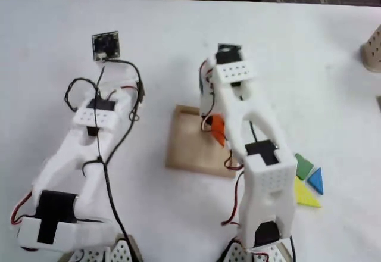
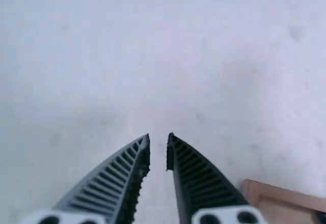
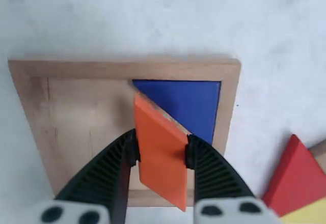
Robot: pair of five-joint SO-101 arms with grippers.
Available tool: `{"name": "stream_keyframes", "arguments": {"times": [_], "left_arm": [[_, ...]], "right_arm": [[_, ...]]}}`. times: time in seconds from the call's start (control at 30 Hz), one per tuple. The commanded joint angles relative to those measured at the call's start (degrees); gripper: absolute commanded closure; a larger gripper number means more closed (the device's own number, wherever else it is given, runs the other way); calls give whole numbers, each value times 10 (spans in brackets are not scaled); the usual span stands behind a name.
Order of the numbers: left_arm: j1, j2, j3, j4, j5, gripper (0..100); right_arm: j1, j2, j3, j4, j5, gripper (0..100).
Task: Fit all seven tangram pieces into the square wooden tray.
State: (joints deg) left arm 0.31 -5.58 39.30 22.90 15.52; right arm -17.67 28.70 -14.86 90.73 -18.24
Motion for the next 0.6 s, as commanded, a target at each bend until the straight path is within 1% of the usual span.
{"name": "stream_keyframes", "arguments": {"times": [0.0,0.17,0.33,0.5,0.57], "left_arm": [[-4,-30,-33,-15,-1,922],[-3,-30,-32,-15,-2,922],[7,-30,-32,-11,-5,921],[8,-30,-32,-11,-5,921],[8,-29,-32,-11,-5,921]], "right_arm": [[-18,-82,71,-54,8,974],[-20,-122,182,-133,8,971],[-17,-124,200,-145,9,961],[-24,-122,202,-132,7,784],[-29,-125,200,-131,8,759]]}}
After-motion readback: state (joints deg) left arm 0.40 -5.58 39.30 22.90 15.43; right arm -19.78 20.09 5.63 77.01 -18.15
